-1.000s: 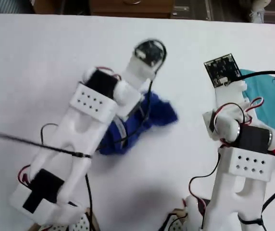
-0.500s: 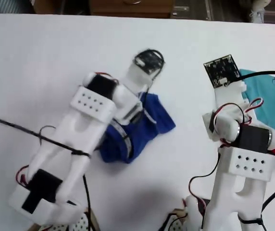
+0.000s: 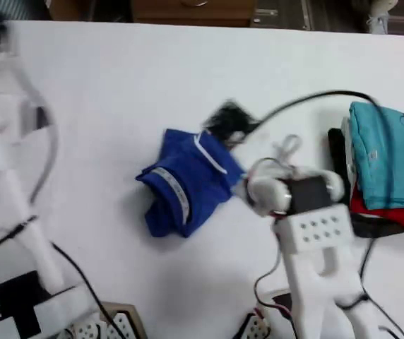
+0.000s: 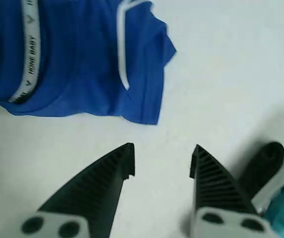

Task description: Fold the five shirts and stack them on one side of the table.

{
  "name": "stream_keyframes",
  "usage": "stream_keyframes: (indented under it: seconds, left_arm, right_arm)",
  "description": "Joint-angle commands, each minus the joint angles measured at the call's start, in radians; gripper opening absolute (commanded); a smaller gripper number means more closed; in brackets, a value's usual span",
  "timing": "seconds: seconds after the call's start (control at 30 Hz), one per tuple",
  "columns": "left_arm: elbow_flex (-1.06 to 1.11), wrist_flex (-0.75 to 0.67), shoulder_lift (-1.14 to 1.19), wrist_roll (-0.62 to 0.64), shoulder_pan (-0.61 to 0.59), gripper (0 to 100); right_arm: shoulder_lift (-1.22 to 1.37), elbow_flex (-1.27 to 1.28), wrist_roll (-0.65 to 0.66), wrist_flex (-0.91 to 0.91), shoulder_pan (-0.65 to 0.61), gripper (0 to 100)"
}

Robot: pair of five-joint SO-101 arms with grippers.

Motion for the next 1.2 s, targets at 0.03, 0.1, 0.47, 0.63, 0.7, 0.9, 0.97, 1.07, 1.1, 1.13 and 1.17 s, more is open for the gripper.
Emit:
stream_keyframes:
  seconds: [0.03,0.1,0.47,0.63,0.7,0.9,0.97,1.07,1.1,1.13,1.17]
  left_arm:
    - [0.107,-0.14,0.077,-0.005,-0.255,26]
    - [0.166,-0.196,0.126,-0.018,-0.331,26]
    - [0.41,-0.397,0.318,-0.064,-0.516,26]
    - [0.435,-0.414,0.321,-0.063,-0.526,26]
    - [0.43,-0.413,0.321,-0.061,-0.526,26]
    - [0.429,-0.411,0.321,-0.061,-0.525,26]
    - [0.429,-0.411,0.321,-0.061,-0.522,26]
    - [0.429,-0.414,0.321,-0.061,-0.519,26]
    - [0.429,-0.414,0.321,-0.061,-0.519,26]
    - [0.429,-0.416,0.321,-0.061,-0.519,26]
    - [0.429,-0.416,0.321,-0.061,-0.519,26]
  right_arm:
    - [0.249,-0.095,-0.002,-0.061,-0.097,19.4]
    - [0.39,-0.192,-0.041,-0.053,-0.142,19.4]
    - [0.837,-0.792,-0.069,0.147,-0.509,19.4]
    - [1.026,-0.89,-0.051,0.145,-0.535,19.4]
    - [1.089,-0.925,-0.034,0.148,-0.53,19.4]
    - [1.201,-1.034,0.002,0.15,-0.441,19.4]
    - [1.219,-1.069,0.023,0.153,-0.398,19.2]
    - [1.244,-1.096,0.051,0.162,-0.331,10.3]
    - [1.25,-1.097,0.06,0.166,-0.309,4.8]
    - [1.253,-1.097,0.068,0.166,-0.289,0.5]
    - [1.253,-1.096,0.072,0.173,-0.268,2.2]
